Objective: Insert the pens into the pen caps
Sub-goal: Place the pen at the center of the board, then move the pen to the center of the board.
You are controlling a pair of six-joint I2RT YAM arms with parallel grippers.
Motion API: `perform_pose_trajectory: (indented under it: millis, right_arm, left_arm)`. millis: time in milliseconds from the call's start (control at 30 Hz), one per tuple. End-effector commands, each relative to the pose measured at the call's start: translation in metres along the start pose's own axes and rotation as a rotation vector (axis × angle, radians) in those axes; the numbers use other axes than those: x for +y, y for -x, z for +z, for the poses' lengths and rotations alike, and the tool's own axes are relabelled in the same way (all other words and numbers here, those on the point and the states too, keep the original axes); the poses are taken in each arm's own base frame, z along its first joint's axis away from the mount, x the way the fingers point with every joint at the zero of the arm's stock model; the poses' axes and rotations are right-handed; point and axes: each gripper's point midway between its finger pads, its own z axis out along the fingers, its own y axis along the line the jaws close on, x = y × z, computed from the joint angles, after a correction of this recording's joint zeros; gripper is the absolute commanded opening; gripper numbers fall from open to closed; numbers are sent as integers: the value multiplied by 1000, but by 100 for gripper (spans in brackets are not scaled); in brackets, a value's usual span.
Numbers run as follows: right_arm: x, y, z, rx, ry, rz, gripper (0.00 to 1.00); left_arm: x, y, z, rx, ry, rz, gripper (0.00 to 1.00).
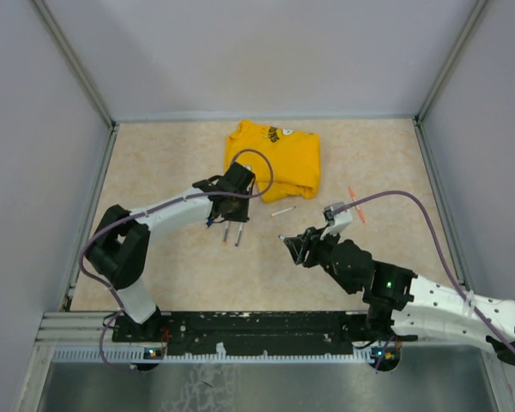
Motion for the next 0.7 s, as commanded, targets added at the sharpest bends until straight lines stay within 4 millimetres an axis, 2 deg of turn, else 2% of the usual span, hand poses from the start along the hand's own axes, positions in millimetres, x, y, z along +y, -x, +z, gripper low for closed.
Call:
perform_pose_trajectory:
  millis: [0, 200, 367, 667]
  right_arm:
    - [0, 8, 0, -33, -16, 26, 43]
    - [-10, 4, 0, -24, -73, 41, 43]
    - [-39, 1, -3, -8, -254, 41, 43]
    - [-67, 7, -4, 74, -392, -32, 45]
  left_arm:
    - [-10, 33, -33, -104, -69, 13, 31]
    - [-7, 47, -59, -173, -103, 36, 35]
    - [2, 49, -73, -204, -104, 33, 37]
    - [18, 24, -80, -202, -95, 7, 45]
